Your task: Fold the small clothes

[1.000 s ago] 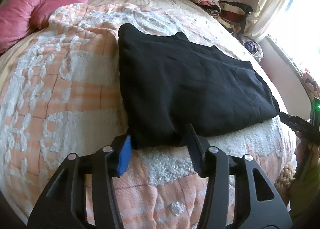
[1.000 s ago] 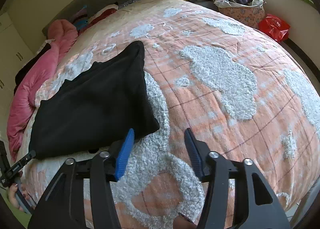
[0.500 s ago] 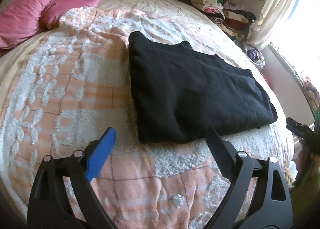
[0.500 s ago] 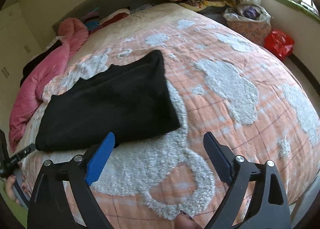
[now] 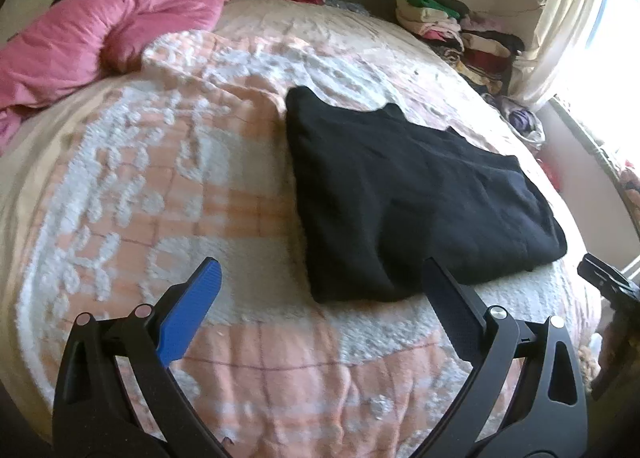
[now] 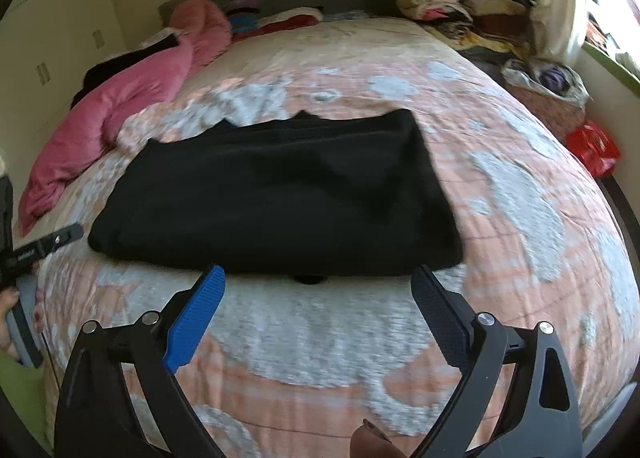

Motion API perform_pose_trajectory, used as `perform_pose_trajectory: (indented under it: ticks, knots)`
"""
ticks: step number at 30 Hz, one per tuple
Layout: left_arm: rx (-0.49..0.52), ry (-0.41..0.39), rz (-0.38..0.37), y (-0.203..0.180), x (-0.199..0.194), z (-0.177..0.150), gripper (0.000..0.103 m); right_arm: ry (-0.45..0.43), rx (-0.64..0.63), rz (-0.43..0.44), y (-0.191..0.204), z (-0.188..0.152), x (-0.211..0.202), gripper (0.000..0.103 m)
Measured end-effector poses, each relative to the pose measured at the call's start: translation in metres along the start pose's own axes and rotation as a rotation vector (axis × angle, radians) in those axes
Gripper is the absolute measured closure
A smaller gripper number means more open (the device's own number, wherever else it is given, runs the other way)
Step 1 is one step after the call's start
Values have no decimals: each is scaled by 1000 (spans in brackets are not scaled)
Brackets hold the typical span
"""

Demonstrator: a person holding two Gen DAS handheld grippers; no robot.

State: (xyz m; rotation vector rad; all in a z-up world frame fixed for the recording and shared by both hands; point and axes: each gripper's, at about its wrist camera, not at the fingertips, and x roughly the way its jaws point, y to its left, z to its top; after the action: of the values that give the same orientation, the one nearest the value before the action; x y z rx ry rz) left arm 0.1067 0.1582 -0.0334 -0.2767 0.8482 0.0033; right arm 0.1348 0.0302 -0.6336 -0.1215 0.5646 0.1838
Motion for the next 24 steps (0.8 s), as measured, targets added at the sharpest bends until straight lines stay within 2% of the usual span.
perform_pose_trajectory:
  ticks: [6, 12, 19, 24]
  knots:
    - [14, -19, 68, 8, -1, 7, 9, 4, -115, 25, 43, 3, 12, 9]
    - [34, -4, 114, 13, 8, 19, 9, 2, -241, 67, 93, 7, 28, 9]
    - [1, 45, 110, 24, 33, 48, 9, -12, -458, 78, 163, 3, 59, 9]
    - [-1, 75, 120, 26, 53, 62, 9, -22, -609, 47, 206, -8, 86, 9]
